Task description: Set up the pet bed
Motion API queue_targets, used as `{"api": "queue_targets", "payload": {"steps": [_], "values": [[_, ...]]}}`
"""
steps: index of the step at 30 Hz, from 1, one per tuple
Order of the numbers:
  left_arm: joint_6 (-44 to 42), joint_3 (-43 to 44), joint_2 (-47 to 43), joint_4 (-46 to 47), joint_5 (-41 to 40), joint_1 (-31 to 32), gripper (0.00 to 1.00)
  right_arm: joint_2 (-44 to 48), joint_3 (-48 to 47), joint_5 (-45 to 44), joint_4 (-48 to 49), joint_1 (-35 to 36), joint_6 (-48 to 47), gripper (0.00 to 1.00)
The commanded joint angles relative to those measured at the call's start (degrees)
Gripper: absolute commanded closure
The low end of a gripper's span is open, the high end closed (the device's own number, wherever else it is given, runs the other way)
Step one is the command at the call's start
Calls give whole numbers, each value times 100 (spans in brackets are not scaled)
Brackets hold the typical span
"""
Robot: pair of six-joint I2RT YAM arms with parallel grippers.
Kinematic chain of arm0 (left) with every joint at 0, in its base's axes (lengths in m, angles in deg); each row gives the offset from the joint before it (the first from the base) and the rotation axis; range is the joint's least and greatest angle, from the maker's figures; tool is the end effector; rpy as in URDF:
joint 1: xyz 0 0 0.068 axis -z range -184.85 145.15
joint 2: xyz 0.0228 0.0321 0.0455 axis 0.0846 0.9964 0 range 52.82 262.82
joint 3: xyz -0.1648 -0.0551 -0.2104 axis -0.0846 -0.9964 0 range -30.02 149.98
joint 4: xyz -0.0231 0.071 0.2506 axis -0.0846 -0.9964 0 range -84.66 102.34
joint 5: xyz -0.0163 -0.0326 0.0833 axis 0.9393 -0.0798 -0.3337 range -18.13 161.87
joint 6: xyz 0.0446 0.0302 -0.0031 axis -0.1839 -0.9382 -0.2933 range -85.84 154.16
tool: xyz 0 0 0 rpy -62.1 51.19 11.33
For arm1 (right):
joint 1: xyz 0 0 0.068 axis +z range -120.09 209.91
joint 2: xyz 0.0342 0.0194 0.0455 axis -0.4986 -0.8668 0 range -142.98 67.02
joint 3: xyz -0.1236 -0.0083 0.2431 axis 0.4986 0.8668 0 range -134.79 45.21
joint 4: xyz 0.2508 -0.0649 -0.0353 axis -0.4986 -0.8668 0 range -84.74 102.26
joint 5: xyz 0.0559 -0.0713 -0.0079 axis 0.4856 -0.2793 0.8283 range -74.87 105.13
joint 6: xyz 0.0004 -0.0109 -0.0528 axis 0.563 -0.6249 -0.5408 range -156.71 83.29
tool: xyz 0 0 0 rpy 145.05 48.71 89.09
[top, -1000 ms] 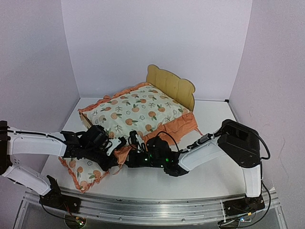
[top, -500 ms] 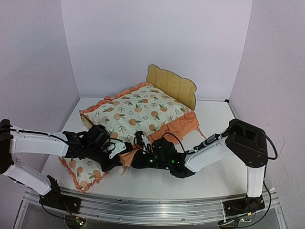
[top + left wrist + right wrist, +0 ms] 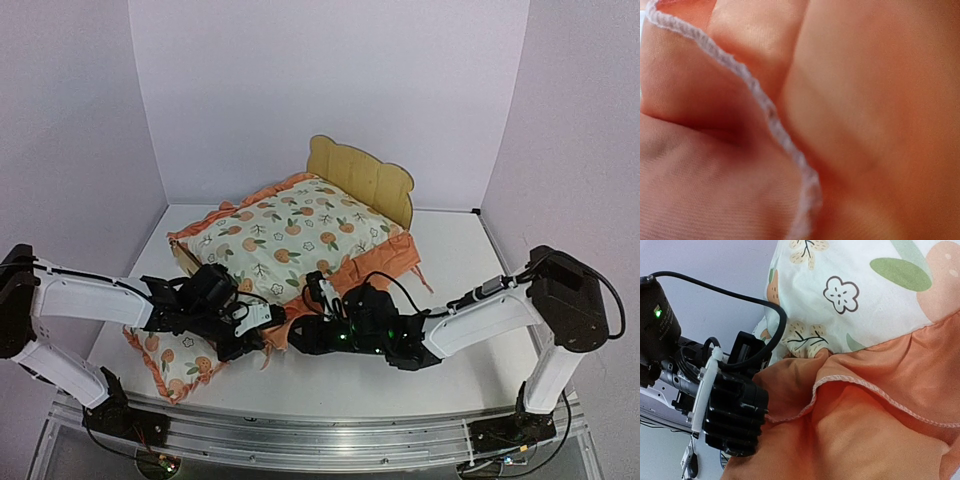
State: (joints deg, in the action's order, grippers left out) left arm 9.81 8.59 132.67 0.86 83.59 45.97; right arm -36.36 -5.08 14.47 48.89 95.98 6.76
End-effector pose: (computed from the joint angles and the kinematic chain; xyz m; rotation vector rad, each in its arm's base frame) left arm 0.1607 -0.2086 0.1704 1.6049 1.9420 -0.4460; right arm 0.1551 0.3484 0.1794 -0.3980 2.0375 1.2603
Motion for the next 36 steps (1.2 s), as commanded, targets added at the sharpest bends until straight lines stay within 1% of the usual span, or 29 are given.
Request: {"api": "queue_targets", "payload": {"steps": [1, 4, 7, 10, 14, 17, 20, 24, 26, 36], "values": [[189, 467, 75, 655, -547, -99, 100, 240, 227, -534, -169, -72, 109, 75], [373, 545, 80, 621, -625, -99, 100, 63, 140, -629, -223, -83, 76, 78], [824, 701, 85, 396, -743, -99, 100, -200, -98, -589, -232, -86, -52, 79], [1541, 936, 98, -87, -770, -97, 100, -333, -307, -676, -236, -100, -218, 80], [2805, 1336, 258, -981, -589, -98, 100, -466, -530, -641, -235, -153, -401, 80], [3566, 1596, 414, -1556, -274, -98, 100, -629, -716, -398, -236, -207, -395, 79], [4045, 1723, 526, -1914, -114, -99, 100, -746, -855, -25, -229, -266, -357, 76], [4350, 1957, 654, -2160, -71, -108, 100, -649, -893, 504, -235, -325, -377, 70], [4431, 2064, 770, -2269, 77, -158, 100, -599, -902, 607, -240, -346, -342, 69], [4358, 2295, 1077, -2495, 300, -264, 100, -899, -1063, 574, -329, -467, -5, 71]]}}
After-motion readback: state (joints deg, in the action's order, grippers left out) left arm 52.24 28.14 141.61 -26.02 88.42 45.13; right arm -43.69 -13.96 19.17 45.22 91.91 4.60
